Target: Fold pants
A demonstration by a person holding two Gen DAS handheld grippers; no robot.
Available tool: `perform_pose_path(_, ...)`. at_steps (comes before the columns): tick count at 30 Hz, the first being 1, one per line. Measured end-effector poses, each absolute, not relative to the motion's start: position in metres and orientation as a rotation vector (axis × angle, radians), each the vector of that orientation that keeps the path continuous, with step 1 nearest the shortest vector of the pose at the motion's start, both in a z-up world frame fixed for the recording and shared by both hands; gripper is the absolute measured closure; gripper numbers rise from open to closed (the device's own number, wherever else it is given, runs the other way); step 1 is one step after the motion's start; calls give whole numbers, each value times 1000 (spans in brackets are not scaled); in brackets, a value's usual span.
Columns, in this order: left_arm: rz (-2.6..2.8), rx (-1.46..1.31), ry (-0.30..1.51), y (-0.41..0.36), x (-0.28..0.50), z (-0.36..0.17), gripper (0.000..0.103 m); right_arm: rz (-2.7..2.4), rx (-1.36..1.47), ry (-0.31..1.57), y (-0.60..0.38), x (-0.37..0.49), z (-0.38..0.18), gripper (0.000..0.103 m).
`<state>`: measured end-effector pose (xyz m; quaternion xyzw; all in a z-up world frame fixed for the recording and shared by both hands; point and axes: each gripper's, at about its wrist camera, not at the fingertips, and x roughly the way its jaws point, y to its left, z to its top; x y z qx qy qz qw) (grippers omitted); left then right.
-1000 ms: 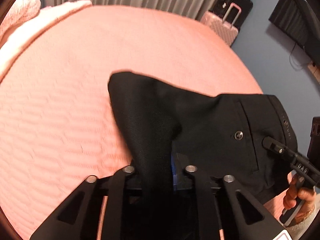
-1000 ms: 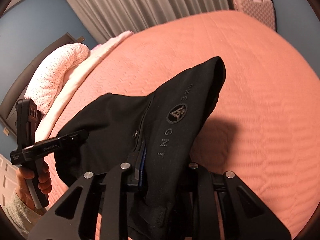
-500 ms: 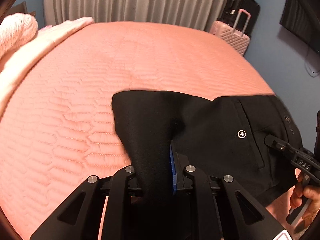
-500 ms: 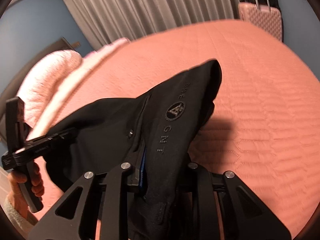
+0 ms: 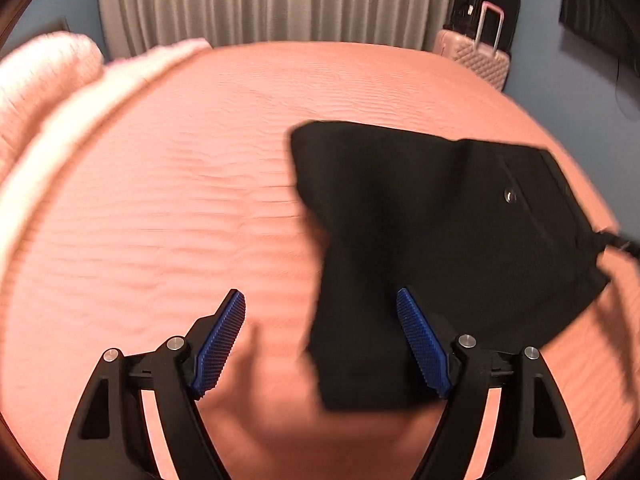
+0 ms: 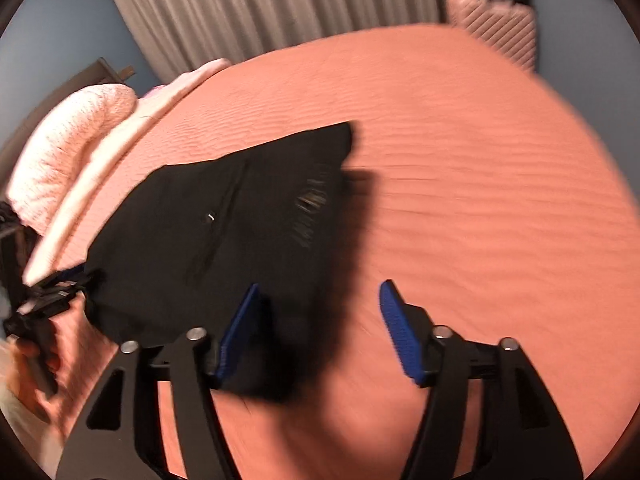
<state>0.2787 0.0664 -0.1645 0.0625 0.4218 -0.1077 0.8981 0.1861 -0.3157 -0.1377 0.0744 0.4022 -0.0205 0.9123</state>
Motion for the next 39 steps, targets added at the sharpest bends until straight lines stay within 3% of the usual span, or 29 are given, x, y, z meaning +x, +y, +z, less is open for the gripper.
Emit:
perform_pose_path(5, -28, 425, 747, 32, 216, -105, 27, -102, 206, 751, -301, 118, -81, 40)
perform_pose_path(6, -13, 444, 707, 19, 200, -88, 27, -117, 221, 725, -291, 107, -65, 35)
perform_pose_path(9, 1, 423, 666, -6, 173, -54, 27, -199, 173, 660, -258, 88, -33, 21)
perform_pose_path(15, -58, 261, 683, -21, 142, -22, 26, -269, 85, 577, -209, 73, -8, 20)
perform_pose_path(26, -55, 138, 746, -15, 151, -44, 26, -258, 83, 569, -190, 81, -28, 20)
perform_pose_path(39, -55, 178, 772, -21, 160, -75, 26, -256, 35, 612, -184, 92, -57, 20)
